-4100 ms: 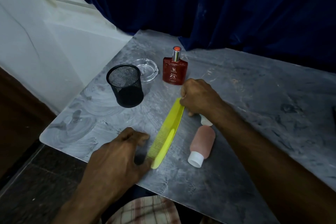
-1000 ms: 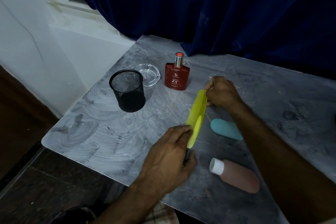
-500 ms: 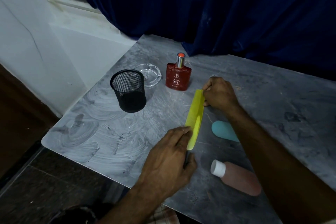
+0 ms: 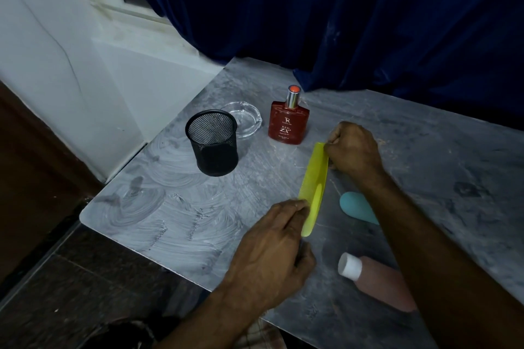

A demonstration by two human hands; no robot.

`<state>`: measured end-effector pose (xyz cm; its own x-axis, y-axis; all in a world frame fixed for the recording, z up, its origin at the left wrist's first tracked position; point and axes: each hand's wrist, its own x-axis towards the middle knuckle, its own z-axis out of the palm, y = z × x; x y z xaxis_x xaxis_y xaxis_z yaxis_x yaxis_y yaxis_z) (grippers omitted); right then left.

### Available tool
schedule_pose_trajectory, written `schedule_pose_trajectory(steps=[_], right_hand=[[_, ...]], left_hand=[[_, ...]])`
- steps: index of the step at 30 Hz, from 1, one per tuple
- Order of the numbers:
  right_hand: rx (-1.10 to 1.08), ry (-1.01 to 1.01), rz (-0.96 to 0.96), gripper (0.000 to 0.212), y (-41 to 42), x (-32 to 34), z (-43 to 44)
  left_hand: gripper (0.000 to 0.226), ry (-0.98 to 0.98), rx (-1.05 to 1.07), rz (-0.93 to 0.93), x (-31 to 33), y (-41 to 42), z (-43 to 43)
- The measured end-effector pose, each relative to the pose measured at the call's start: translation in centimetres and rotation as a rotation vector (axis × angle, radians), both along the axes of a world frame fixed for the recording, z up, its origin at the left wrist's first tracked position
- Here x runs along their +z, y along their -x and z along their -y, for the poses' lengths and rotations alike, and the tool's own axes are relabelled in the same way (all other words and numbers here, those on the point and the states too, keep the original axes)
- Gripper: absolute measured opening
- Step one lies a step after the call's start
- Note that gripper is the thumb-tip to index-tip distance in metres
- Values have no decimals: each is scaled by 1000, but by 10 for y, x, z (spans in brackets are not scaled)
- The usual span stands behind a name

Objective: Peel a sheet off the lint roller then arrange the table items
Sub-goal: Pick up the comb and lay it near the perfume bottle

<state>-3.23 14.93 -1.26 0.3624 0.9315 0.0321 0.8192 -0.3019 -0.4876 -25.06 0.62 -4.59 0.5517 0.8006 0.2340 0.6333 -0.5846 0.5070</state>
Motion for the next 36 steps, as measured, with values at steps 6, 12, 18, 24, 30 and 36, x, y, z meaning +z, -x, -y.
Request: schedule_pose_trajectory(steps=[6,12,18,24,30,36], right_hand=[[191,-200,-116,52,23,12,-4],[244,-269,-322,60,43,13,-11],[243,-344,-281,33,43,6,-12],[268,-363,-248,32,40,4,-12],[276,-353,-245,32,40,6,-11],[287,-333,-240,33,37,7,-12]], left_hand=[[63,24,-7,4,0,0,0],[64,28,-20,-1,1,1,-2],[64,32,-49,-10,1,4,-7],[63,44,-65,-9,1,6,-10],[64,43,-54,-4,1,5,-10],[64,51,-47,5,0,4,-9]])
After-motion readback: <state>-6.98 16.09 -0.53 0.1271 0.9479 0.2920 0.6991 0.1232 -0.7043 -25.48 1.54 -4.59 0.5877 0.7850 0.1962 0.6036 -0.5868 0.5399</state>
